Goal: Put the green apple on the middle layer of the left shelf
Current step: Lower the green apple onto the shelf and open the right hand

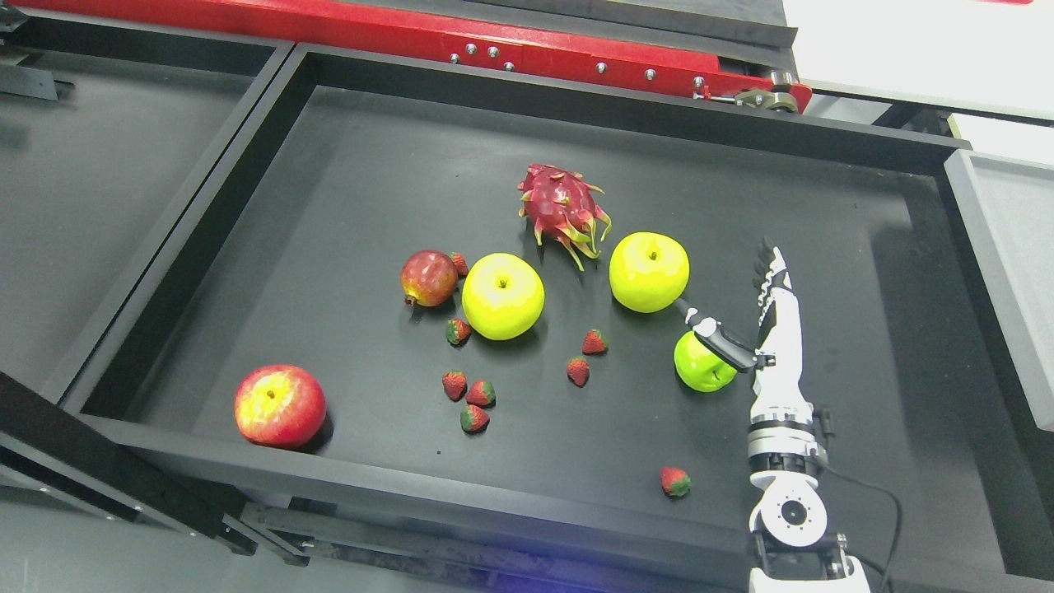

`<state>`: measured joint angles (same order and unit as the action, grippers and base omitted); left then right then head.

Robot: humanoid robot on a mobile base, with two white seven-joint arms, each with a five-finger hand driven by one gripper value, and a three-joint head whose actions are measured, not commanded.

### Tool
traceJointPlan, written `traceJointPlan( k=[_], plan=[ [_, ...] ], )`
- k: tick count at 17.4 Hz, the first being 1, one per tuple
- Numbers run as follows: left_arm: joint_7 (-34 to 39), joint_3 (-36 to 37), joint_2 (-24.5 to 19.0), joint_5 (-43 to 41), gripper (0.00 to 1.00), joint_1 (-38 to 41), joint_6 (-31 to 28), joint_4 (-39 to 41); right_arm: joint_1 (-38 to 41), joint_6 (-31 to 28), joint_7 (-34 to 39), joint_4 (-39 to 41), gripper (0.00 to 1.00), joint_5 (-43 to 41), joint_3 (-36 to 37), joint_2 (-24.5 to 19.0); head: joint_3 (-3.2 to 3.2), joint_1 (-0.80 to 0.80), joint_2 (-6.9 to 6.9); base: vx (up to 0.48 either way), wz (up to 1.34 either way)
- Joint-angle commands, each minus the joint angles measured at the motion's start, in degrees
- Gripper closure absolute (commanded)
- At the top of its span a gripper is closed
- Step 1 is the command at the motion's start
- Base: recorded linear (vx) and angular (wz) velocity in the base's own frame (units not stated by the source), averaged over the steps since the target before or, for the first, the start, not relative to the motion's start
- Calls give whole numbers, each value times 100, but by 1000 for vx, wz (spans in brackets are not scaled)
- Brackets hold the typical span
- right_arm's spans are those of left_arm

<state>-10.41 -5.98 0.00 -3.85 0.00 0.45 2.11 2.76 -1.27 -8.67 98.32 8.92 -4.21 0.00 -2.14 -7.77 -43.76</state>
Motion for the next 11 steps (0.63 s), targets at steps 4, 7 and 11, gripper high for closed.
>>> traceJointPlan(
  k=[4, 7, 11],
  plan=[
    [-5, 0, -100, -2, 0, -123, -1, 0, 40, -5, -12, 12, 0, -127, 8, 100, 0, 0, 0, 0, 0],
    [-5, 0, -100, -2, 0, -123, -1, 0, 40, 4, -12, 12, 0, -127, -1, 100, 0, 0, 0, 0, 0],
    [-5, 0, -100, -2, 0, -123, -1, 0, 32, 4, -12, 12, 0, -127, -1, 100, 0, 0, 0, 0, 0]
  ],
)
